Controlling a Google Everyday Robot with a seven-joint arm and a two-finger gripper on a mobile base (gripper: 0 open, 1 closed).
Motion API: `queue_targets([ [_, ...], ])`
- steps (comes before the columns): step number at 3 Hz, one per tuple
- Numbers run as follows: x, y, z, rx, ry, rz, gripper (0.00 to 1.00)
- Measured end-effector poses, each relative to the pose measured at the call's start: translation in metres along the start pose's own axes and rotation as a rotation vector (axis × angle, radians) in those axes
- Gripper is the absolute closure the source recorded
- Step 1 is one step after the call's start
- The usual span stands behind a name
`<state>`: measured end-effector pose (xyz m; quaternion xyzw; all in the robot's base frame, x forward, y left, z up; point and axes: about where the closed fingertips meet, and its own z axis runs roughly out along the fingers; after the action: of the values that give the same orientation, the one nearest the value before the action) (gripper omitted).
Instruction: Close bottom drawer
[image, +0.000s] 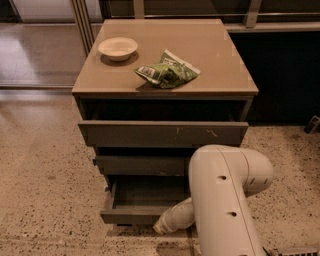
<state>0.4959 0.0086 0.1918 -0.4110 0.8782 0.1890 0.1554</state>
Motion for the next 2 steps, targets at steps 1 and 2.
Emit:
queue_targets([
  [1,-0.006,-0.01,0.0,0.019,-0.012,-0.007,1.0],
  [2,-0.022,-0.032,0.003,0.054,-0.045,-0.019,1.0],
])
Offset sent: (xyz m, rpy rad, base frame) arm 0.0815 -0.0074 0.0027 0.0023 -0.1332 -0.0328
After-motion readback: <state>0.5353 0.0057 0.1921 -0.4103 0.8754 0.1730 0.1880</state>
